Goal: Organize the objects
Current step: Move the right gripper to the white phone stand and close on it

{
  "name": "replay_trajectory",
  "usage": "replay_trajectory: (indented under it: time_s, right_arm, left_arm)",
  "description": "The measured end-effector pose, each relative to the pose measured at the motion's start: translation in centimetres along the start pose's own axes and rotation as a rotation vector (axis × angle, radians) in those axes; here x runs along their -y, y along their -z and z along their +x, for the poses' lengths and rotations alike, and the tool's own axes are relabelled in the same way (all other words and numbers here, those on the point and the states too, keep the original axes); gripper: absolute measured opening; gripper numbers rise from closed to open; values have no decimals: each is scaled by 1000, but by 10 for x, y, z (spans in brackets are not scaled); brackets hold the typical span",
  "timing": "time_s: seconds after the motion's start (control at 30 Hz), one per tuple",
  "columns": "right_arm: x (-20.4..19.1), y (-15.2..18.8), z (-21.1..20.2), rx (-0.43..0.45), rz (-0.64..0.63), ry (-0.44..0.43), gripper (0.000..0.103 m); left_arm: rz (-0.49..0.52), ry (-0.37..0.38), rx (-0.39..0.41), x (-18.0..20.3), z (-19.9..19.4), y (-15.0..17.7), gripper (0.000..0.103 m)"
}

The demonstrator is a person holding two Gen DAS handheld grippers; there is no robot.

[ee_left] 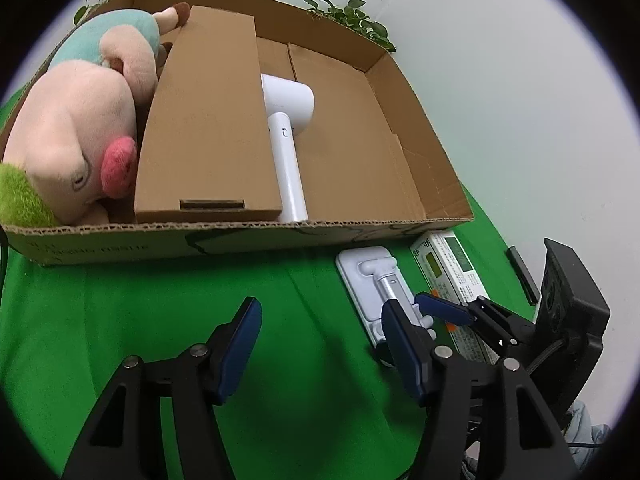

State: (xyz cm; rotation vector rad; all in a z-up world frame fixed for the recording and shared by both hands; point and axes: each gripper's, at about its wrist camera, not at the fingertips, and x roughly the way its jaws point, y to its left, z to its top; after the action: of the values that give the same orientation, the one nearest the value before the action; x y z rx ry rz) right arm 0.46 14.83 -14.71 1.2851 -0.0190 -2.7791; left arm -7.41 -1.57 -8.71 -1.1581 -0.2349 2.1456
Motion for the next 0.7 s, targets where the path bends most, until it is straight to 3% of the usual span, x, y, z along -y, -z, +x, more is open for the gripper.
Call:
replay_trajectory:
  time_s: [0.13,0.3,0.4,0.53,0.7]
  right_arm:
    - [-11,12,-12,-15,-24,-73,67]
    - [-14,34,-33,-37,-2,-203,67]
    - [-11,39,-38,-31,5,-230,69]
    - [-3,38,-39,-22,37,-207,99]
    - [-7,40,-40,-33,21,-215,99]
  left_arm:
    - [-7,53,-25,2,-6,8,58]
    - [-21,209,-75,13,-15,22,58]
    - [-18,292,-130,19,-8,23,58]
    - [-89,337,-224,15,19,24,58]
    - [-148,368,-276,11,30,33,58]
